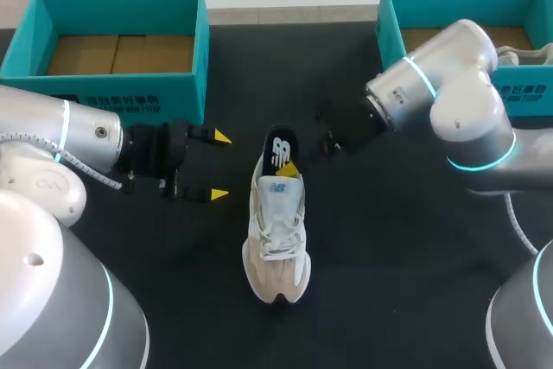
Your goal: Take the shoe out of the shoebox, open the shoe tongue, remove and reinsert the insole, then place the shoe into the shoebox
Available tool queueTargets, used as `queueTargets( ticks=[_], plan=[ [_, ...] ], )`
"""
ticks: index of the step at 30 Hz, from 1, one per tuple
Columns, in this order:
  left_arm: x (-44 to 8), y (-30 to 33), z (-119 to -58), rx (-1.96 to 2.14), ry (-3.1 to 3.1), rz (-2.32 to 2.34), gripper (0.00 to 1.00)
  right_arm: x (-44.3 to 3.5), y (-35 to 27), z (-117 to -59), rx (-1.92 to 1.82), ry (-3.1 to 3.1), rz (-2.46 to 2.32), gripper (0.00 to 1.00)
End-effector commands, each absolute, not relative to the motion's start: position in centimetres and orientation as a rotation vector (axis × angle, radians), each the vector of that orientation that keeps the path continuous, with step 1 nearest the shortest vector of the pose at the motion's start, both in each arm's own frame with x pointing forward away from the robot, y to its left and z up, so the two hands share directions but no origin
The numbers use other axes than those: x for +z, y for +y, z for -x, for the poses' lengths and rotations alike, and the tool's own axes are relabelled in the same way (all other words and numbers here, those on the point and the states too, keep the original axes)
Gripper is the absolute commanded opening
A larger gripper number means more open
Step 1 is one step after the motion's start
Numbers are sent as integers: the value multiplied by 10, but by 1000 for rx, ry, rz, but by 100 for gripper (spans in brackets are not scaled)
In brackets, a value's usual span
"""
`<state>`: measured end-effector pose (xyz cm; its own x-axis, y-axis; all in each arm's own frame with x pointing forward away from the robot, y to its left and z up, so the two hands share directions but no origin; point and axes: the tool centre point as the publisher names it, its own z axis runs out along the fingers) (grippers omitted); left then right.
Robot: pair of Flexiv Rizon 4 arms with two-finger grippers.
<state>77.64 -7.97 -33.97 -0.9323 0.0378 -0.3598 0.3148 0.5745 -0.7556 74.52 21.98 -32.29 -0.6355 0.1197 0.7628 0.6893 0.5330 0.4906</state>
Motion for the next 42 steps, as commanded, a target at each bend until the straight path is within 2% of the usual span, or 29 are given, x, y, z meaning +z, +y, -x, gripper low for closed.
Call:
queueTargets(
  ticks=[1,9,10,12,14,36,40,42],
  plan=[
    [-340,-80,-776,-1286,2508,-290,100,-319,221,-758,-1020,-2102,618,0],
    [-340,-80,-776,-1286,2508,-290,100,-317,226,-766,-1020,-2116,585,0],
    [-340,-80,-776,-1286,2508,-290,100,-317,226,-765,-1022,-2116,585,4],
    [-340,-80,-776,-1286,2508,-290,100,-320,226,-761,-1033,-2110,590,21],
    [-340,-80,-776,-1286,2508,-290,100,-320,225,-759,-1038,-2108,602,23],
    [-340,-80,-776,-1286,2508,-290,100,-341,237,-731,-1065,-2019,634,20],
    [-340,-80,-776,-1286,2508,-290,100,-343,240,-733,-1046,-2009,612,17],
    [-340,-80,-776,-1286,2508,-290,100,-344,241,-734,-1032,-2003,602,12]
  ],
)
